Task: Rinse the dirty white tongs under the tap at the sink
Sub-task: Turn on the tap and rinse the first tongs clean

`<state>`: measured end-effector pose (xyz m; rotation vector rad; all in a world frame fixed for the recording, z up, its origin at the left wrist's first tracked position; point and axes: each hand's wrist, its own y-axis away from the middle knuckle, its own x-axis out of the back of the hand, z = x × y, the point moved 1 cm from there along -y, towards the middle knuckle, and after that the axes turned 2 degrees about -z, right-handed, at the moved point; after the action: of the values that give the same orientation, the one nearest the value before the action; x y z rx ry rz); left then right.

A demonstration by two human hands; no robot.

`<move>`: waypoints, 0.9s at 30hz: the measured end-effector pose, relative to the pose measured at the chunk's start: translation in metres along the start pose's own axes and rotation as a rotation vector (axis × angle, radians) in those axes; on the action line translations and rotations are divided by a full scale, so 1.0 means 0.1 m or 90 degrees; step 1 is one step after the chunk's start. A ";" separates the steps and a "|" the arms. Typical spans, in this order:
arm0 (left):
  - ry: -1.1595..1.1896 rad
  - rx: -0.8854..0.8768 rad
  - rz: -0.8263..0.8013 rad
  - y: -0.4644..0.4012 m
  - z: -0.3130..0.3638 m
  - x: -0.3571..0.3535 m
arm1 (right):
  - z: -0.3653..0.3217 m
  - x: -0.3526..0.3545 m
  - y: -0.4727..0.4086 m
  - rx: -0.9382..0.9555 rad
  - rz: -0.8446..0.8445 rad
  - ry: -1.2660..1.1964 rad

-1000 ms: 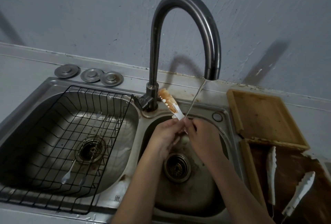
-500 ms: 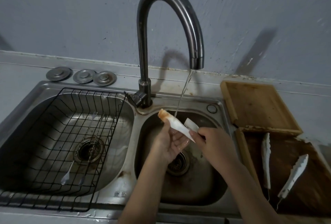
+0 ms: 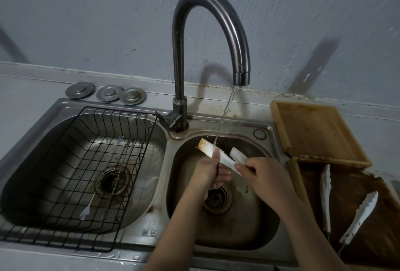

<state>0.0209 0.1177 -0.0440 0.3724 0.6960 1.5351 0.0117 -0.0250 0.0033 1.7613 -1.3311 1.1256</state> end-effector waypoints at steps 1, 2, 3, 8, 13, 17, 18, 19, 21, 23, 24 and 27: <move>-0.010 -0.011 0.003 0.01 0.01 0.00 | 0.02 0.02 0.00 0.001 -0.001 -0.002; -0.020 -0.025 0.027 0.02 0.02 0.04 | 0.04 0.05 0.00 0.002 -0.004 -0.009; -0.029 -0.042 0.073 0.02 0.04 0.09 | 0.07 0.07 0.01 0.004 -0.010 -0.021; -0.094 -0.123 0.196 -0.04 0.12 0.25 | 0.14 0.11 0.05 0.015 -0.032 -0.049; -0.152 -0.132 0.134 -0.05 0.12 0.13 | 0.17 0.12 0.03 0.004 -0.035 -0.084; -0.151 -0.149 0.222 -0.12 0.15 0.26 | 0.21 0.15 0.06 0.044 -0.035 -0.090; -0.149 -0.138 0.222 -0.13 0.16 0.27 | 0.22 0.15 0.06 0.047 -0.037 -0.093; -0.152 -0.123 0.214 -0.14 0.16 0.28 | 0.22 0.14 0.06 0.048 -0.039 -0.095; -0.162 -0.092 0.190 -0.16 0.16 0.28 | 0.23 0.14 0.06 0.046 -0.046 -0.097; -0.178 -0.068 0.167 -0.16 0.16 0.30 | 0.24 0.15 0.07 0.046 -0.056 -0.094; -0.189 -0.061 0.153 -0.16 0.16 0.32 | 0.24 0.15 0.07 0.044 -0.060 -0.088; -0.197 -0.050 0.117 -0.14 0.16 0.35 | 0.24 0.14 0.08 0.037 -0.067 -0.082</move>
<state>0.0382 0.1542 -0.0473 0.6134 0.3654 1.6260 0.0120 -0.0541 0.0062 1.9502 -1.2748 1.0172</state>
